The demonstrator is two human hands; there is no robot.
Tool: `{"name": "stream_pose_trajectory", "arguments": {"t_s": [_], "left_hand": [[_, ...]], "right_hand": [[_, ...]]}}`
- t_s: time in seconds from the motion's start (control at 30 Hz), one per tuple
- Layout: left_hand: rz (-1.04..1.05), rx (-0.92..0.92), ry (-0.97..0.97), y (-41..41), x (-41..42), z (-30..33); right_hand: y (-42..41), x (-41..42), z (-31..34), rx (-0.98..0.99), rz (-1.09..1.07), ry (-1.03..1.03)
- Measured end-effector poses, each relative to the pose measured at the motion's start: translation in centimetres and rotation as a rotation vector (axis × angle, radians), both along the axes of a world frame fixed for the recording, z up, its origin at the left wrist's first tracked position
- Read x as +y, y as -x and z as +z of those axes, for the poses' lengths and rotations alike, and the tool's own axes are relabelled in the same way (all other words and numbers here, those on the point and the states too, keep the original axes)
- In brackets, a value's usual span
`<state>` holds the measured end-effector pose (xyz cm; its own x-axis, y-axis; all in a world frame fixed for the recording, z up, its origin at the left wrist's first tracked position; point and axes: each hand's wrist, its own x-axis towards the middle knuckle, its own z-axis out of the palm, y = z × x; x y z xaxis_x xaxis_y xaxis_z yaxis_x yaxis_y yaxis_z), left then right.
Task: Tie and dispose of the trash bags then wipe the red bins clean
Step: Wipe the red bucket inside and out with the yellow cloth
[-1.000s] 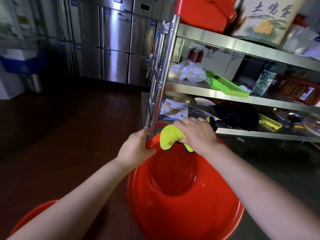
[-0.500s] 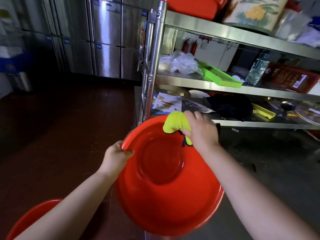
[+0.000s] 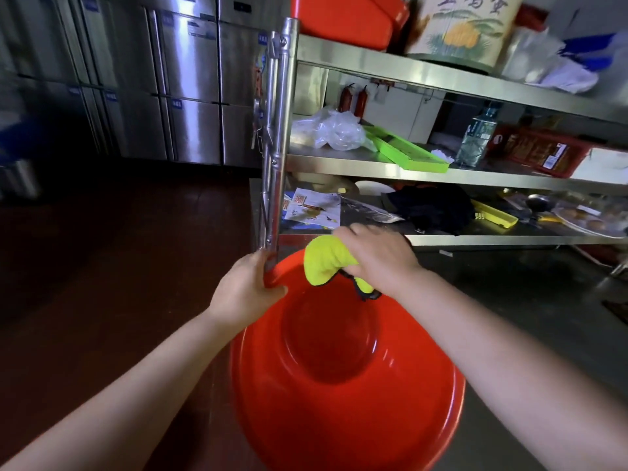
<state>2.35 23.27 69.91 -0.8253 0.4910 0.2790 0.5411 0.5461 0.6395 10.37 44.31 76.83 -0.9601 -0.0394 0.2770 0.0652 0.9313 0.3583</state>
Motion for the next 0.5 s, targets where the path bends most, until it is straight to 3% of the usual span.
{"name": "stream_pose_trajectory", "arguments": {"t_s": [0.07,0.13,0.23,0.5], "left_hand": [[-0.050,-0.090,0.066,0.2,1.4,0.7],[-0.060,-0.229,-0.028,0.2,2.0,0.1],[-0.014,-0.227,-0.136,0.5,2.3,-1.1],[0.185,-0.374,-0.385,1.5,-0.2,-3.4]], "right_hand": [[0.7,-0.8,0.2,-0.052,0.061,-0.057],[1.0,-0.6,0.1,-0.038,0.061,-0.070],[1.2,0.5,-0.6,0.017,0.029,-0.069],[-1.5,4.1,-3.7,0.219,-0.285,0.057]]}}
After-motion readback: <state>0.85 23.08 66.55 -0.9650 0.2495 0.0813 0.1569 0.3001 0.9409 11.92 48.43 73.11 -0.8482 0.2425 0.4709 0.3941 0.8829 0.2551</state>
